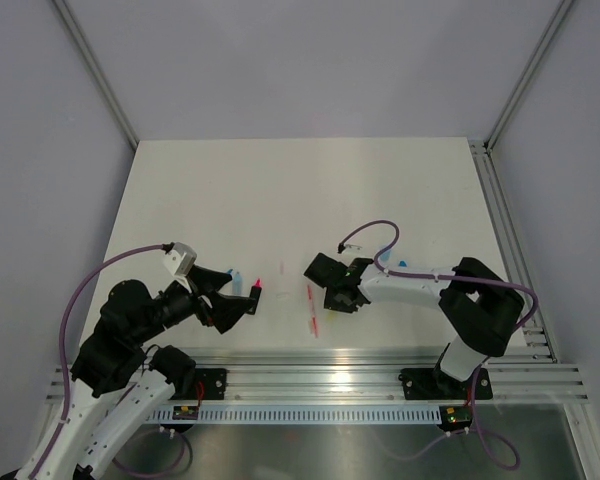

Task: Insert the pens into the pen caps
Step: Pick up the pen from the center of the board.

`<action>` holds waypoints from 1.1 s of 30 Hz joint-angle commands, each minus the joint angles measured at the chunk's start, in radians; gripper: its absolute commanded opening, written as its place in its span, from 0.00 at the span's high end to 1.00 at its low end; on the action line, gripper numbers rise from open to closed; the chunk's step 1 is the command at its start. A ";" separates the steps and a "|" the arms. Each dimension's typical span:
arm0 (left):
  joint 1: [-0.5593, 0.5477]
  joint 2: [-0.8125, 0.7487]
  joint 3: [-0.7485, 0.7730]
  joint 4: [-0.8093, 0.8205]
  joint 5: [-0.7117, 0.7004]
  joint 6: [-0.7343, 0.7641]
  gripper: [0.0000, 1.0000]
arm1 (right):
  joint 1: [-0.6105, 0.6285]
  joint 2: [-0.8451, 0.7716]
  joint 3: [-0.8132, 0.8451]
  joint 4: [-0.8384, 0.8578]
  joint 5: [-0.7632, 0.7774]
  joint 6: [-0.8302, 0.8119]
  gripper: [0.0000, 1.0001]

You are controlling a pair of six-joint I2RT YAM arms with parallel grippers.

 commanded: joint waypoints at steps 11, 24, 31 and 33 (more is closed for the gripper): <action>-0.005 0.008 0.012 0.018 -0.014 0.011 0.01 | 0.007 0.046 0.035 -0.008 0.082 -0.008 0.90; 0.011 0.071 0.017 0.039 -0.009 -0.004 0.01 | 0.007 -0.366 -0.071 0.234 0.122 -0.408 1.00; 0.009 0.173 0.023 0.191 0.021 -0.216 0.01 | 0.007 -0.707 -0.210 0.417 -0.221 -0.664 1.00; 0.009 0.221 0.022 0.276 0.050 -0.297 0.01 | 0.008 -0.733 -0.210 0.410 -0.324 -0.685 1.00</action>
